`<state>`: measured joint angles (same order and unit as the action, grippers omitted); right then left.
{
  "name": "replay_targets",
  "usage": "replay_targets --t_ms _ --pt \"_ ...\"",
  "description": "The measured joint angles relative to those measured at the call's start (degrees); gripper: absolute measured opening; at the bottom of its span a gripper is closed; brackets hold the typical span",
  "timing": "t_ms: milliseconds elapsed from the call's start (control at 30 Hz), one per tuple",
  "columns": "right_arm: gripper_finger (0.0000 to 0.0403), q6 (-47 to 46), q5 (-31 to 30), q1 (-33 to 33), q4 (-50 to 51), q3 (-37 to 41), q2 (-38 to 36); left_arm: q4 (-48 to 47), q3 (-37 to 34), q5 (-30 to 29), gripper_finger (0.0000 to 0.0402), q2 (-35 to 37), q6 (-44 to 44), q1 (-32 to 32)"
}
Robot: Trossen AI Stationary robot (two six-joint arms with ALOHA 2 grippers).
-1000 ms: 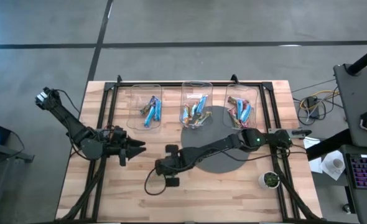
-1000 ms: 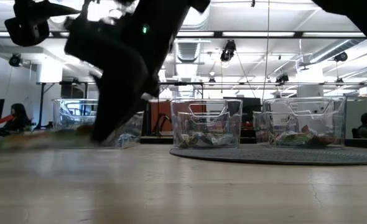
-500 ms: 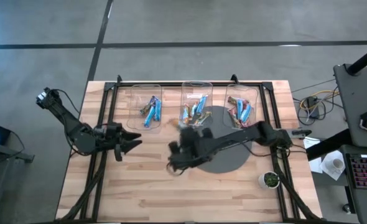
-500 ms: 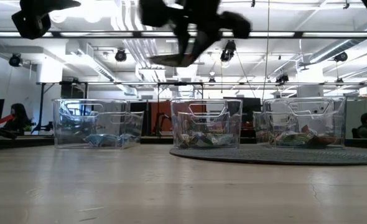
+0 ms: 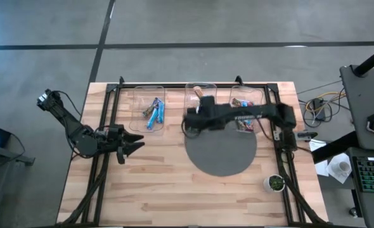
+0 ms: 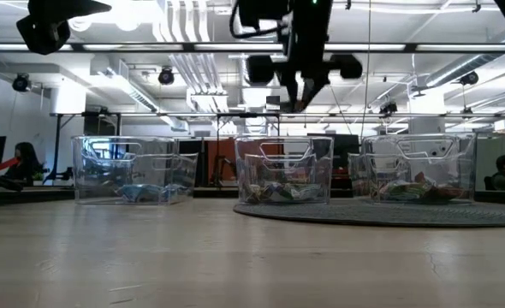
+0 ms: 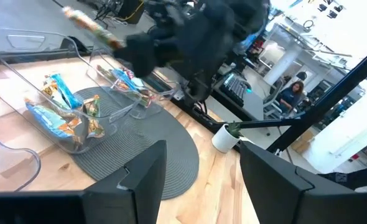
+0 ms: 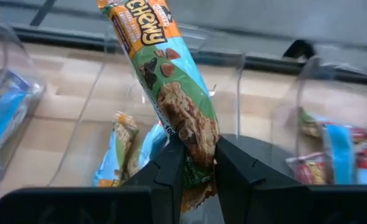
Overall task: Pick and place Granola Bars by type
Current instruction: Put the yellow granola bar into the middle transparent bin, then return to Home Position
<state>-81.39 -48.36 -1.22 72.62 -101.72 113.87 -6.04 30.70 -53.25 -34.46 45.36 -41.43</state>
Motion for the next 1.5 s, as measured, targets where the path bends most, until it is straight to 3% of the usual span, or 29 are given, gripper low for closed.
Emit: replay_targets --t_ms 133,267,400,567,1000,1200,1433,1500 --pt "0.0063 9.62 10.53 -6.35 -16.07 9.26 -4.05 -0.02 0.00 0.00 0.0186 0.00 -0.04 0.00" --pt "0.0063 12.56 17.98 -9.10 -26.82 15.89 -5.61 -0.14 -0.02 -0.02 0.0186 -0.03 -0.05 0.00" --pt "0.0063 9.78 19.10 -8.89 -26.38 18.37 -5.15 -0.48 -0.07 -0.02 0.0186 -0.04 -0.11 -0.02" --pt "0.0075 12.99 19.89 -8.93 -27.93 18.89 -4.97 -0.48 -0.07 -1.43 0.0186 -0.04 -0.72 -0.02" --pt "0.0221 17.29 21.46 -8.09 -31.15 18.54 -5.43 -0.48 -0.07 -3.80 0.0186 -0.02 -1.31 -0.02" --pt "0.0251 27.15 21.44 -3.23 -31.24 15.13 -5.62 -0.48 -0.07 -3.80 0.0186 -0.02 -1.31 -0.01" --pt "0.0263 48.49 21.54 2.02 -30.91 7.12 -5.73 -0.48 -0.07 -3.78 0.0186 -0.02 -0.73 0.00" --pt "0.0262 49.29 21.64 2.50 -30.20 4.24 -5.73 -0.46 -0.07 -3.46 0.0186 -0.02 0.03 0.00"
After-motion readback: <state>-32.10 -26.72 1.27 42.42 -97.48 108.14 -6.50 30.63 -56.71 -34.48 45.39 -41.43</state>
